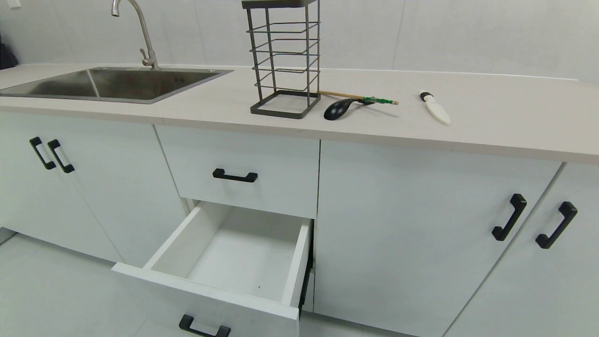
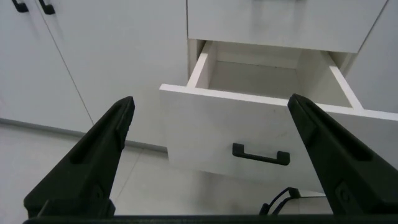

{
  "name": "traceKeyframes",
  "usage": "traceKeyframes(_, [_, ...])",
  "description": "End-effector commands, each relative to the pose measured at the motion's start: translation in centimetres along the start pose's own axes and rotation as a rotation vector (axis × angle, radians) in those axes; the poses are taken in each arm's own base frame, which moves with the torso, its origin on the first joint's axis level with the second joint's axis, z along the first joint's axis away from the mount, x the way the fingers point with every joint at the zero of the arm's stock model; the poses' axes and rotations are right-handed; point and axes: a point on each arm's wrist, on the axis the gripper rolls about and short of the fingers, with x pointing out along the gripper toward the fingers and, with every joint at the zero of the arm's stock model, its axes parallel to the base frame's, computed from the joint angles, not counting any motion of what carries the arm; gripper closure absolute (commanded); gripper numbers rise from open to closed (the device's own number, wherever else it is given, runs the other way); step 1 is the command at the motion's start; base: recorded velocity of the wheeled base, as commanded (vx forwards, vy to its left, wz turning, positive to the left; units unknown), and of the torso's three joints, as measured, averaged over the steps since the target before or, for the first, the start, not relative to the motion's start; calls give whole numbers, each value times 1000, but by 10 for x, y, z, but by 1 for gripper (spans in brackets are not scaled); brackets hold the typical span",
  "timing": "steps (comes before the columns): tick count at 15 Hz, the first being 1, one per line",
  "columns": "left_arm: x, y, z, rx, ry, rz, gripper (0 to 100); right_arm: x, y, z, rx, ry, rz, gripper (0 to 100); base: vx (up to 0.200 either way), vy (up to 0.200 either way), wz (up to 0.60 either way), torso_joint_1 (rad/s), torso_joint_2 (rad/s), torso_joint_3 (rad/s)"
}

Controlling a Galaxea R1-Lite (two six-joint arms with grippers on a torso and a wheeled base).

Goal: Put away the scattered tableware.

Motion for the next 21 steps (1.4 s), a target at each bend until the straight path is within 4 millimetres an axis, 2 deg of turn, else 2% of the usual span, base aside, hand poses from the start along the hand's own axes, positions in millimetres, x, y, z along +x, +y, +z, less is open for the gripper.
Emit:
traceKeyframes(1, [0,0,0,0,1,-1,0,0,0,0,-1,2,1,100,0,0,0,0,0,0])
traceKeyframes(4, [0,0,0,-3,1,0,0,0,0,0,1,2,-2,100,0,0,400,3,0,6])
traceKeyframes(10, [0,0,0,-1,3,5,0,0,0,0,1,2,-2,100,200,0,0,2,3,-1])
traceKeyframes(15, [0,0,0,0,1,5,0,0,0,0,-2,1,-2,100,0,0,0,9,-12,-4])
traceKeyframes(21, [0,0,0,0,3,5,0,0,0,0,-1,1,-2,100,0,0,0,220,-180,-137])
